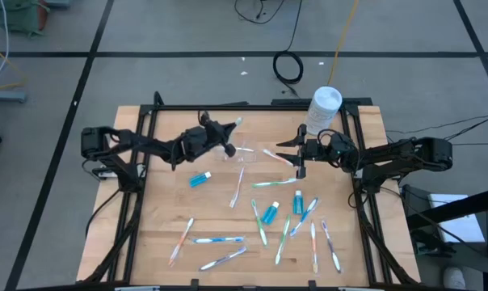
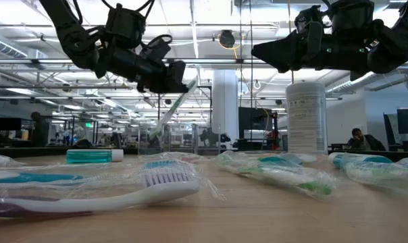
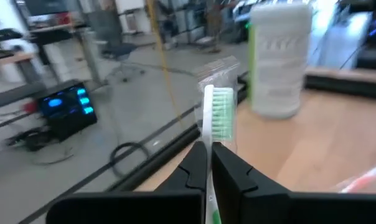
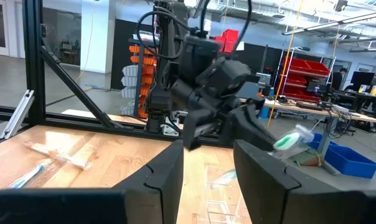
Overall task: Pick & Place toothbrushing station
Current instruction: Put the green toothbrush into the transparent organizer
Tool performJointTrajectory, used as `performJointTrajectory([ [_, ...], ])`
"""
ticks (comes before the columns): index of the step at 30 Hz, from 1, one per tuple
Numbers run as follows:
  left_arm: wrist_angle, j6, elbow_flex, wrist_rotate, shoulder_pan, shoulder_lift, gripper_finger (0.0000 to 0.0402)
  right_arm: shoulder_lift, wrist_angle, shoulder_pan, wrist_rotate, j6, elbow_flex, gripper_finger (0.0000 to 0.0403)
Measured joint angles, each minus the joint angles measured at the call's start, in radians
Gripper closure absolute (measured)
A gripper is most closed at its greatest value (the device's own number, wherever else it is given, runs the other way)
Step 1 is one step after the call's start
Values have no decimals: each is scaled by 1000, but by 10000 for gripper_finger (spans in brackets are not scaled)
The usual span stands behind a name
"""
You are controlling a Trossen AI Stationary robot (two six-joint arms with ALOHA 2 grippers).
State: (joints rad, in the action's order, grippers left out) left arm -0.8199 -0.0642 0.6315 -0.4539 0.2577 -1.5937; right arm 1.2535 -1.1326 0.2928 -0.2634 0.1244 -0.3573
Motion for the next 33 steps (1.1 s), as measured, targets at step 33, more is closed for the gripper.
performJointTrajectory([
  [33, 404, 14, 0, -369, -146, 26, 310, 0, 0, 0, 0, -1, 0, 271],
])
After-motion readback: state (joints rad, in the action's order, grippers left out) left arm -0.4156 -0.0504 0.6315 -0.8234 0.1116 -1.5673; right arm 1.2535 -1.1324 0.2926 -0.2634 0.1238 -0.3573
